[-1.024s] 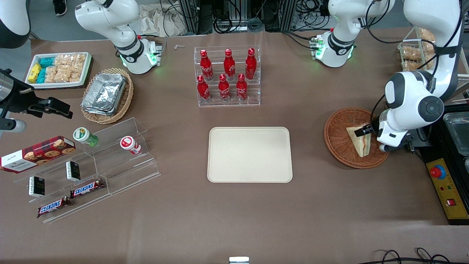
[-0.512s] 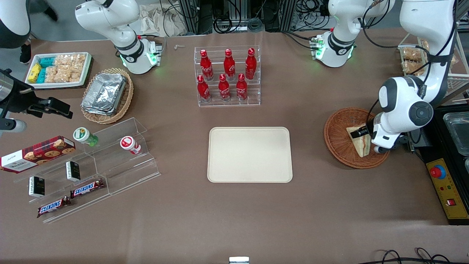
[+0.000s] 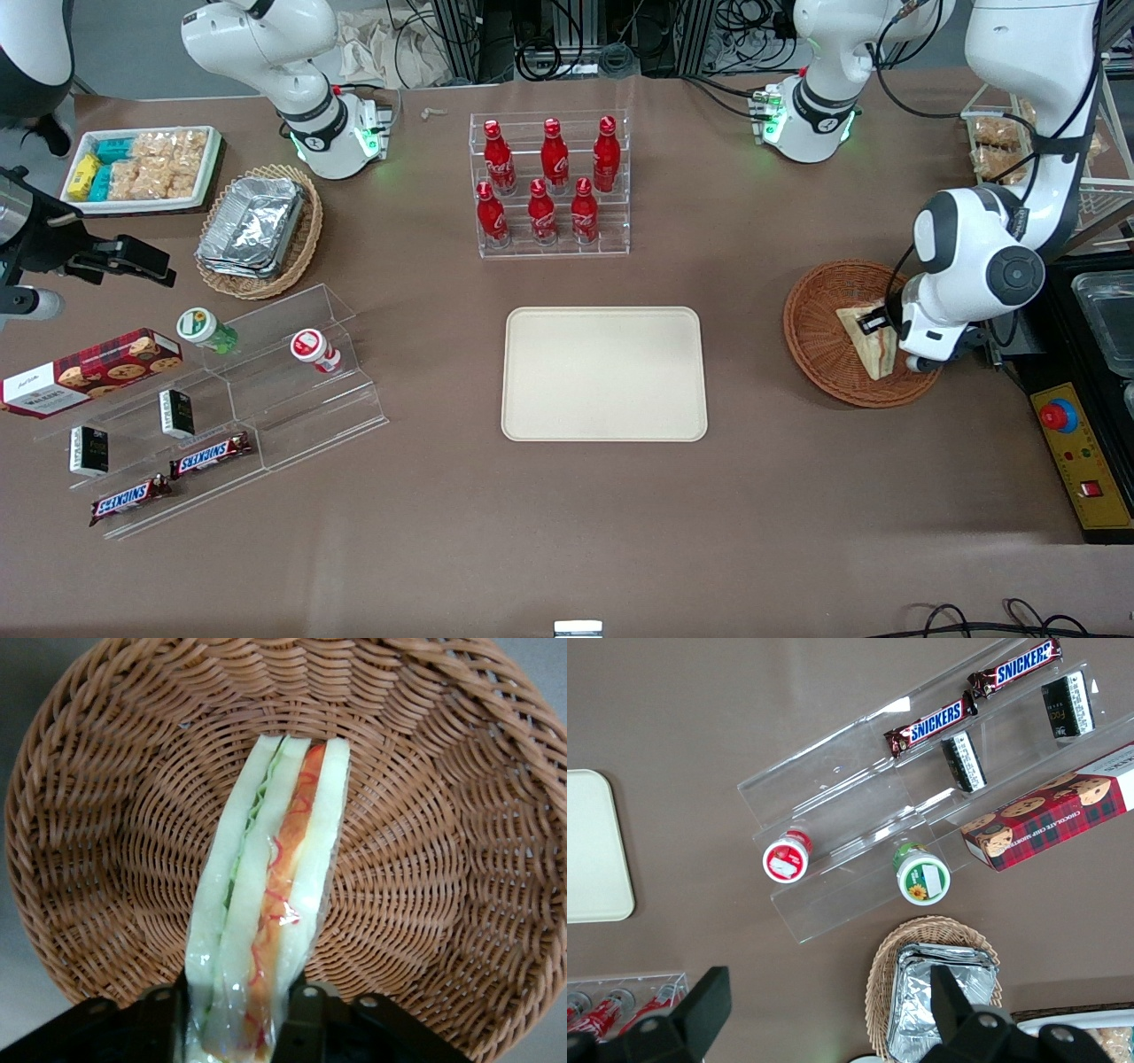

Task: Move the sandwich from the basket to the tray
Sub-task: 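Close the left gripper on the sandwich, then lift the sandwich out of the basket with the left gripper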

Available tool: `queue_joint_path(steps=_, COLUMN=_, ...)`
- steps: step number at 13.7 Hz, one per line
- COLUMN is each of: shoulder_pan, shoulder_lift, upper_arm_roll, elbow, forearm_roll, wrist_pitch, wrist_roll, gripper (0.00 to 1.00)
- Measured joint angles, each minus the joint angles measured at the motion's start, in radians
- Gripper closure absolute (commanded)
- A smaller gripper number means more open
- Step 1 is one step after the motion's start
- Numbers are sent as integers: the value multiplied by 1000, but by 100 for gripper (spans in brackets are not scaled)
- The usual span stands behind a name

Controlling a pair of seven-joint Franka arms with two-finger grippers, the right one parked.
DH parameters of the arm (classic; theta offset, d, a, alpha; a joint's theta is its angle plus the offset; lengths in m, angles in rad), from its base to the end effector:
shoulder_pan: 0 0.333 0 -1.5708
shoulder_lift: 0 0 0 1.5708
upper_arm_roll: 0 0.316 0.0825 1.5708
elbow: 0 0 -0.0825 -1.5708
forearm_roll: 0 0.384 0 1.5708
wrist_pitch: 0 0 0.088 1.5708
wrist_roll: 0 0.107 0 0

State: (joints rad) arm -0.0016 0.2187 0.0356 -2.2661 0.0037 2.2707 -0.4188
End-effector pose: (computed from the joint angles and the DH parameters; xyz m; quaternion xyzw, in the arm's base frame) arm 0.5119 0.0177 0.2467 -0.9692 -0.2219 0.1038 0.0255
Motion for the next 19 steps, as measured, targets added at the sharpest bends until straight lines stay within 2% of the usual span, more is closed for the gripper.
queue_joint_path(steps=4, shoulder_pan=-1, shoulder_lift=-13, upper_arm_roll=0, elbow=37, forearm_roll=0, wrist_pitch=-59, wrist_roll=-10, gripper=98)
queue_joint_path(steps=9, shoulder_pan=-4, shoulder_lift=-50, upper_arm_roll=-9, elbow=279, forearm_roll=0, wrist_pitch=-391, wrist_roll=-31, gripper=98)
queue_joint_path(steps=13, shoulder_pan=-7, shoulder_lift=-54, upper_arm_roll=-59, elbow=464, forearm_roll=0, wrist_pitch=-546, wrist_roll=-38, gripper=98)
queue_joint_path(steps=19, shoulder_pan=-11, shoulder_lift=-50, upper_arm_roll=-164, elbow=607, forearm_roll=0, wrist_pitch=-643, wrist_roll=-41, gripper=98)
